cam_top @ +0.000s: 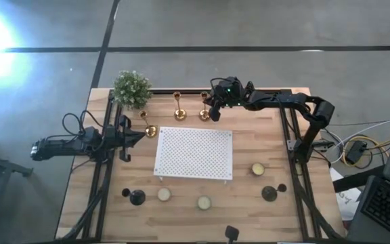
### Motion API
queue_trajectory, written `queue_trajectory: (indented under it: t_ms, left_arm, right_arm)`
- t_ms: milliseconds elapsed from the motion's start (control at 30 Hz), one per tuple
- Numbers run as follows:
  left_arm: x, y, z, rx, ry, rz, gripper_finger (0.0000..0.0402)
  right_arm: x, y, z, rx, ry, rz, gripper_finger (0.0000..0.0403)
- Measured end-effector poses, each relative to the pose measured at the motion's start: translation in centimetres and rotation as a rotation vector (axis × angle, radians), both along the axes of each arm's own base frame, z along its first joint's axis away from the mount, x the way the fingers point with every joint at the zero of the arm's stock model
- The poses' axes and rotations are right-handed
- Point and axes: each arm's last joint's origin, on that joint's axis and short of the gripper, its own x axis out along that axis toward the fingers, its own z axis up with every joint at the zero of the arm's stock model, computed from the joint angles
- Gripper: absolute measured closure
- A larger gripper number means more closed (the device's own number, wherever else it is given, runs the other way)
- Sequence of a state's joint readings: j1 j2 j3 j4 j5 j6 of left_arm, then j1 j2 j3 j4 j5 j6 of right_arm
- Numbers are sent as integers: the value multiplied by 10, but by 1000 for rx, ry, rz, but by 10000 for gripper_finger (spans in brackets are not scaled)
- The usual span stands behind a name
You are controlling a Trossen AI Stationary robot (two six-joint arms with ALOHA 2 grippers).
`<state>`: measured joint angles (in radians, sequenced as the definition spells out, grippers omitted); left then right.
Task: Pick & Place candle stick holders
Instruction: Put the top right golden candle holder on the shelf
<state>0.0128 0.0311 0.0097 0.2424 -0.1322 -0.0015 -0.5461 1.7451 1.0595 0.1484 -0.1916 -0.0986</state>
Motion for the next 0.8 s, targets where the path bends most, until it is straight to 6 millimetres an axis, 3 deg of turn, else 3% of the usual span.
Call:
queue_trajectory:
  t_ms: [167, 400, 633, 800]
  left_arm:
    - [0, 0, 0, 5, 1, 1, 390]
    - [0, 0, -1, 3, 11, 1, 390]
    - [0, 0, -1, 2, 15, 0, 390]
    - [0, 0, -1, -1, 13, 0, 390]
  right_arm:
    - [0, -3, 10, -45, -17, 0, 390]
    - [-18, 7, 77, -99, -20, 14, 393]
    - [-68, 59, 163, -193, -46, 90, 393]
    - [-108, 105, 200, -172, -145, 146, 394]
